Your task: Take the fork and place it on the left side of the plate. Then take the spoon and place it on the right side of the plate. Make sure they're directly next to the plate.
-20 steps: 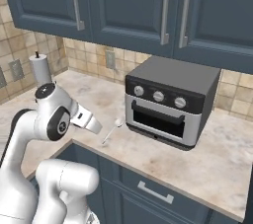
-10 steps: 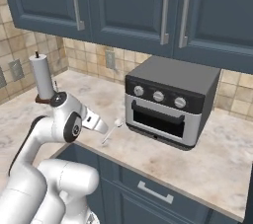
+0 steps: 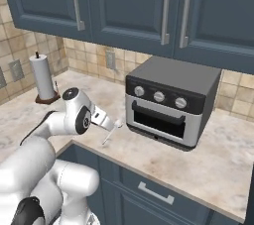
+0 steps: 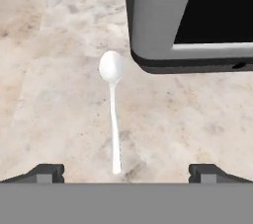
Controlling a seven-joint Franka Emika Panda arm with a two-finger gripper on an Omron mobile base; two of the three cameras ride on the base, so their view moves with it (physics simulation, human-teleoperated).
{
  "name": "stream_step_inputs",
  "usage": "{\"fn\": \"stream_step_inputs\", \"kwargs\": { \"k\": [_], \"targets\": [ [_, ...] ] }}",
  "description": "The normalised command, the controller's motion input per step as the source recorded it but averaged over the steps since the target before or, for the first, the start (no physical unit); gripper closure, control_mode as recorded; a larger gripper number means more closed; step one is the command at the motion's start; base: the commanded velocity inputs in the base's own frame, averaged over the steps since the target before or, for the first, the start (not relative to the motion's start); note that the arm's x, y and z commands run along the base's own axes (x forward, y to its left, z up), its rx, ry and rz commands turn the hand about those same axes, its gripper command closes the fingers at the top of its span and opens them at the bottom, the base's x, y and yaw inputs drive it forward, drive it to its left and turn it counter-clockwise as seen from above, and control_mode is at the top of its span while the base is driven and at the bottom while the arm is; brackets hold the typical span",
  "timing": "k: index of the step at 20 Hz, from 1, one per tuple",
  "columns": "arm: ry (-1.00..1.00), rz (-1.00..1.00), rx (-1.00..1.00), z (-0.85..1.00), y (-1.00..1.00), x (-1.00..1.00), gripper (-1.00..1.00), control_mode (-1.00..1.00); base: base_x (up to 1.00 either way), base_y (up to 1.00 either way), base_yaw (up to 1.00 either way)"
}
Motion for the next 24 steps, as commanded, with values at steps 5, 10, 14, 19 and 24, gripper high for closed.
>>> {"fn": "stream_step_inputs", "kwargs": {
  "k": [5, 10, 14, 19, 24],
  "targets": [
    [0.0, 0.0, 0.0, -0.53, -0.05, 0.15, -1.0, -1.0, 0.0, 0.0, 0.0],
    [-0.01, 0.0, 0.0, -0.47, -0.06, 0.1, -1.0, -1.0, 0.0, 0.0, 0.0],
    [-0.06, 0.0, 0.0, -0.31, -0.02, 0.11, -1.0, -1.0, 0.0, 0.0, 0.0],
    [-0.07, 0.0, 0.0, -0.21, -0.02, 0.18, -1.0, -1.0, 0.0, 0.0, 0.0],
    [-0.02, 0.0, 0.0, -0.3, -0.03, 0.22, -1.0, -1.0, 0.0, 0.0, 0.0]
  ]
}}
